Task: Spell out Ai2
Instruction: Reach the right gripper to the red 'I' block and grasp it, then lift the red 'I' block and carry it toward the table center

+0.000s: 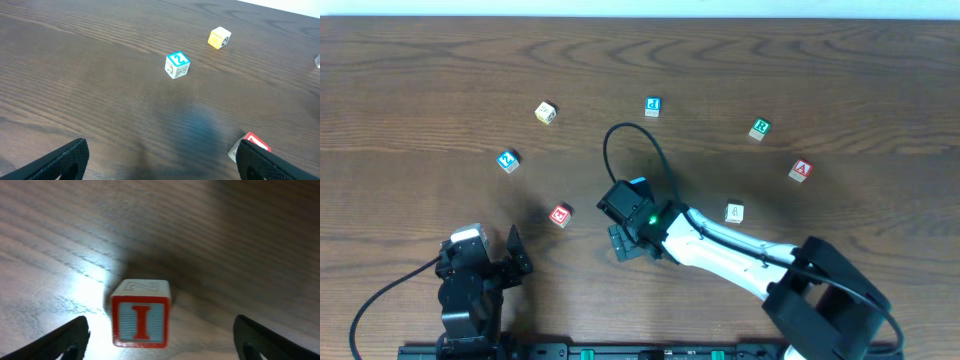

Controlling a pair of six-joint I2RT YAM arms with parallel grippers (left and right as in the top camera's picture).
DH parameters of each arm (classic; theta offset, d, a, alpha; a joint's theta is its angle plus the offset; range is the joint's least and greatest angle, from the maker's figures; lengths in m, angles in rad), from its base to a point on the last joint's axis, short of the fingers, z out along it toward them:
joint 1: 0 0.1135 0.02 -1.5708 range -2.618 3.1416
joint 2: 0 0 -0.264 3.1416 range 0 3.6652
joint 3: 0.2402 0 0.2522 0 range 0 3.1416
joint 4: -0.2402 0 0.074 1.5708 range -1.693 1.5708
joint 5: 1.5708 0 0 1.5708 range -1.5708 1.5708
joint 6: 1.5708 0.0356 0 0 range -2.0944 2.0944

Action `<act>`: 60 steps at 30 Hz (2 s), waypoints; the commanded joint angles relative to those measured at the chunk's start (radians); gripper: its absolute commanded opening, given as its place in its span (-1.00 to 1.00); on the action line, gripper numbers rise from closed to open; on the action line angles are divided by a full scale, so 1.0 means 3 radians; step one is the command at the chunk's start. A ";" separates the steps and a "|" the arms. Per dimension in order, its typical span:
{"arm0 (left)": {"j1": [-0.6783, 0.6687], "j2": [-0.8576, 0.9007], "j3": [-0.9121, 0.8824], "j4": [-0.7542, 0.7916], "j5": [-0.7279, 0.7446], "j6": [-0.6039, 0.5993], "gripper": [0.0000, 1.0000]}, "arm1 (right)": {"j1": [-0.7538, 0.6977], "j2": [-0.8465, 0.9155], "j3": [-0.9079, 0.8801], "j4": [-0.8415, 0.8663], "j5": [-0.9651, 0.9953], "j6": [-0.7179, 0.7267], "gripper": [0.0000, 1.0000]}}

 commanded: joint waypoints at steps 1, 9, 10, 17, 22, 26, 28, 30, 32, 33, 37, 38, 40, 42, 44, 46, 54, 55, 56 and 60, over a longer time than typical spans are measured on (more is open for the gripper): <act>-0.0013 -0.0019 -0.0051 0.0008 -0.0010 0.0033 0.91 | 0.0066 0.0032 0.0053 0.0034 0.0083 0.0020 0.68; -0.0013 -0.0019 -0.0051 0.0008 -0.0010 0.0033 0.91 | 0.0078 0.0033 0.0053 0.0103 0.0097 -0.0069 0.24; -0.0013 -0.0019 -0.0051 0.0008 -0.0010 0.0033 0.91 | 0.0078 0.0037 0.0053 0.0107 0.0097 -0.0103 0.19; -0.0013 -0.0019 -0.0051 0.0008 -0.0010 0.0033 0.91 | 0.0084 0.0088 0.0053 0.0116 0.0094 -0.0207 0.04; -0.0013 -0.0019 -0.0051 0.0008 -0.0010 0.0033 0.91 | 0.0090 0.0088 0.0052 0.0207 0.0036 -0.0292 0.03; -0.0013 -0.0019 -0.0051 0.0008 -0.0010 0.0033 0.91 | 0.0089 0.0089 0.0052 0.0233 0.0034 -0.0292 0.03; -0.0013 -0.0019 -0.0051 0.0008 -0.0010 0.0033 0.91 | 0.0089 0.0097 0.0052 0.0230 0.0034 -0.0295 0.00; -0.0013 -0.0019 -0.0051 0.0008 -0.0010 0.0033 0.91 | 0.0089 0.0123 0.0052 0.0230 0.0032 -0.0294 -0.07; -0.0013 -0.0019 -0.0051 0.0008 -0.0010 0.0033 0.91 | 0.0089 0.0135 0.0052 0.0221 0.0033 -0.0294 -0.15; -0.0013 -0.0019 -0.0051 0.0008 -0.0010 0.0033 0.91 | 0.0090 0.0137 0.0052 0.0219 0.0033 -0.0294 -0.19; -0.0013 -0.0019 -0.0051 0.0008 -0.0010 0.0033 0.91 | 0.0089 0.0137 0.0052 0.0217 0.0033 -0.0292 -0.34; -0.0013 -0.0019 -0.0051 0.0008 -0.0010 0.0033 0.91 | 0.0089 0.0137 0.0052 0.0210 0.0033 -0.0292 -0.34; -0.0013 -0.0019 -0.0051 0.0008 -0.0010 0.0033 0.91 | 0.0090 0.0137 0.0052 0.0209 0.0033 -0.0292 -0.35; -0.0013 -0.0019 -0.0051 0.0008 -0.0010 0.0033 0.91 | 0.0089 0.0137 0.0052 0.0209 0.0033 -0.0291 -0.39; -0.0013 -0.0019 -0.0051 0.0008 -0.0010 0.0033 0.91 | 0.0085 0.0137 0.0053 0.0209 0.0033 -0.0290 -0.40; -0.0013 -0.0019 -0.0051 0.0008 -0.0010 0.0033 0.91 | 0.0083 0.0137 0.0066 0.0203 0.0032 -0.0289 -0.43; -0.0013 -0.0019 -0.0051 0.0008 -0.0010 0.0033 0.91 | 0.0000 0.0136 0.0572 -0.0127 0.0271 -0.0173 -0.63; -0.0013 -0.0019 -0.0051 0.0008 -0.0010 0.0033 0.91 | -0.0037 0.0136 0.0704 -0.0193 0.0326 -0.0150 -0.65; -0.0013 -0.0019 -0.0051 0.0008 -0.0010 0.0033 0.91 | -0.0069 0.0136 0.0805 -0.0244 0.0367 -0.0100 -0.67; -0.0013 -0.0019 -0.0051 0.0008 -0.0010 0.0033 0.91 | -0.0264 0.0136 0.1200 -0.0476 0.0509 0.0309 -0.72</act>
